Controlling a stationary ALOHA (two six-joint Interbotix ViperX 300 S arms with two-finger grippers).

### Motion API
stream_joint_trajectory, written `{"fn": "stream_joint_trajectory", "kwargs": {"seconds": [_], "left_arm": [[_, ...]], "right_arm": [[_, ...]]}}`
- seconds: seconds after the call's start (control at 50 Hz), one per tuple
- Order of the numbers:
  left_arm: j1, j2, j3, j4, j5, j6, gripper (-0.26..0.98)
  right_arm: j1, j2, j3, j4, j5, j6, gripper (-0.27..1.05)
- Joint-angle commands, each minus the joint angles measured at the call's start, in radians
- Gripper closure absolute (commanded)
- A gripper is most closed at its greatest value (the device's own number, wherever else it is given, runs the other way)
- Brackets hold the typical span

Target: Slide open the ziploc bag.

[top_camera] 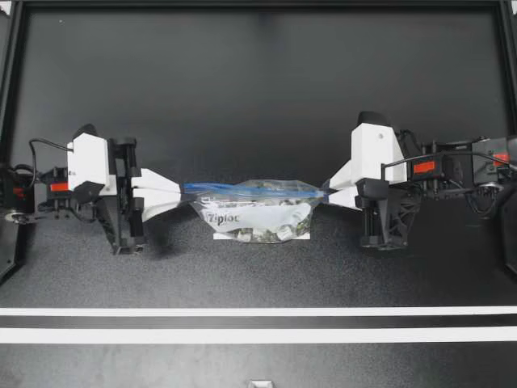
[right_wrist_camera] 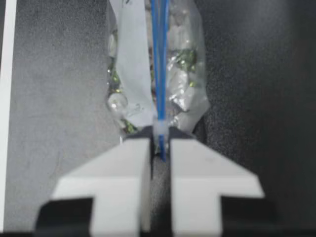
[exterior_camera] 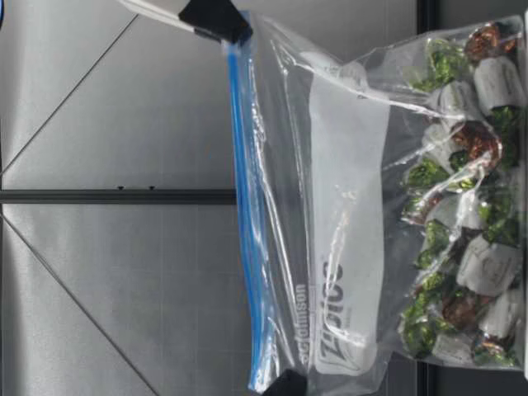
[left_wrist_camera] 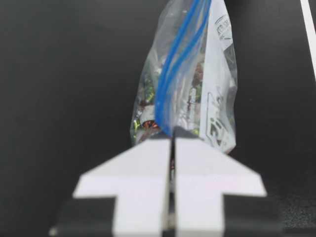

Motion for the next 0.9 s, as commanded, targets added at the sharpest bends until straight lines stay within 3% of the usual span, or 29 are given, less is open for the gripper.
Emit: {"fn": "stream_joint_trajectory", "kwargs": {"seconds": [0.0,0.16,0.4,0.66,0.88], "left_arm": [[0.005,-0.008,-0.012,0.003,-0.003,0.009,0.89],[0.005,-0.008,-0.014,0.003,-0.006,0.011,0.77],[0.005,-0.009,-0.023,0.003,-0.005,0.011,0.37],[0.005,-0.025,-0.034,0.005,-0.005,0.011,0.38],[0.005,-0.071,-0.037,0.021,-0.006,0.011,0.38]], "right_arm": [[-0.009,-0.021,-0.003,0.000,-0.011,0.000,0.93],[-0.014,-0.025,0.008,0.000,-0.043,0.002,0.93],[-0.026,-0.025,0.011,0.002,-0.066,0.003,0.76],[-0.026,-0.026,0.026,0.005,-0.091,0.005,0.44],[-0.026,-0.051,0.061,0.008,-0.202,0.005,0.43]]}}
